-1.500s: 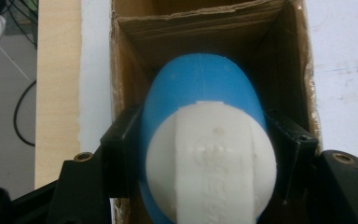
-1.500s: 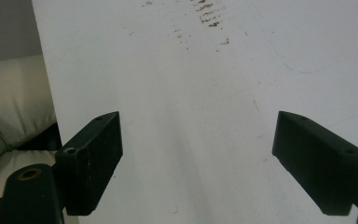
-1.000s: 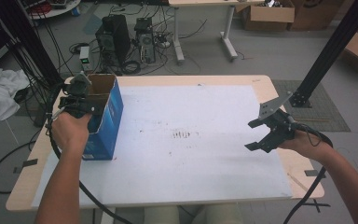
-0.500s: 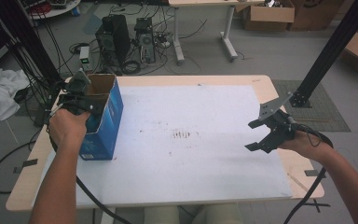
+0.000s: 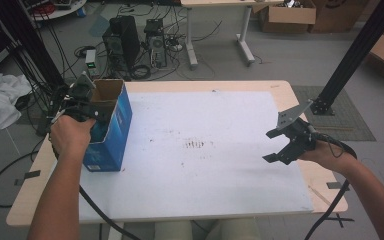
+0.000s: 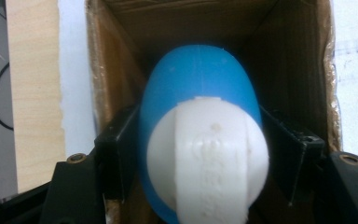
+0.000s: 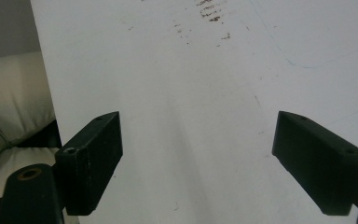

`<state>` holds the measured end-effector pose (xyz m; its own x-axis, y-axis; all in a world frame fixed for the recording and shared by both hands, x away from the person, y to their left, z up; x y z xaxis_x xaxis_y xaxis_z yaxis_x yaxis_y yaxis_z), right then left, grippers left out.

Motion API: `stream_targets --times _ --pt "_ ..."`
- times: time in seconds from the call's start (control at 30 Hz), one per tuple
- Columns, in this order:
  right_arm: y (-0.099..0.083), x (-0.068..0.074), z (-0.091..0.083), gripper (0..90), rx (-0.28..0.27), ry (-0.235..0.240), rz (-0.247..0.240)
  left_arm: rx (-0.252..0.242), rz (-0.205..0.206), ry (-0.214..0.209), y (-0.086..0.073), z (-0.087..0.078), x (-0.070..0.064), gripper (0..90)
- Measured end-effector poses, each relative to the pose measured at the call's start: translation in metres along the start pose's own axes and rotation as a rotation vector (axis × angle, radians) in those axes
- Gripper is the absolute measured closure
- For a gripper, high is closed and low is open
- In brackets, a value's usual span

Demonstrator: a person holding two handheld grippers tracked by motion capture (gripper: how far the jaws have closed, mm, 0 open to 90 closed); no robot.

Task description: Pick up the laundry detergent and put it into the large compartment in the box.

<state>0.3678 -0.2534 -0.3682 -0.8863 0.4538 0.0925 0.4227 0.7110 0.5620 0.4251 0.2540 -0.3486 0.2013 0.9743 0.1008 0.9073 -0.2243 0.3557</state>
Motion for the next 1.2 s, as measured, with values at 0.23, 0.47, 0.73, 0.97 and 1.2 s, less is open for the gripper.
stream_targets --times 0.23,0.47,0.73,0.97,1.2 --pt "0.001 0.002 0.001 16.0 0.002 0.003 -0.004 -0.006 0.004 -0.007 -0.001 -0.002 0.000 32.7" --pt "0.002 0.003 0.000 16.0 -0.001 0.002 -0.009 -0.013 0.000 -0.013 0.000 -0.003 0.000 29.7" --pt "0.002 0.005 -0.003 16.0 -0.001 0.000 -0.008 -0.020 -0.002 -0.010 0.004 -0.015 0.001 26.4" --pt "0.004 0.007 -0.004 16.0 -0.004 -0.002 -0.018 -0.035 -0.001 -0.010 0.004 -0.025 0.001 24.9" --pt "0.005 0.009 -0.005 16.0 -0.007 -0.003 -0.023 -0.020 0.004 -0.014 0.002 -0.031 0.000 21.5"
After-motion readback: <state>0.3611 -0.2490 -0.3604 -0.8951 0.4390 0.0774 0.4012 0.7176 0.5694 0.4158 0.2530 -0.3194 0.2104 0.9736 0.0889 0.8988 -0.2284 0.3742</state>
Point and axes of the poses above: each handheld gripper's, and its own axes: z roughly forward along the jaws, y roughly out of its top, x roughly to its left, the point moved 8 cm from there along z, roughly forward along the jaws, and after that the axes turned 10 degrees about z, right-handed, at the moved point
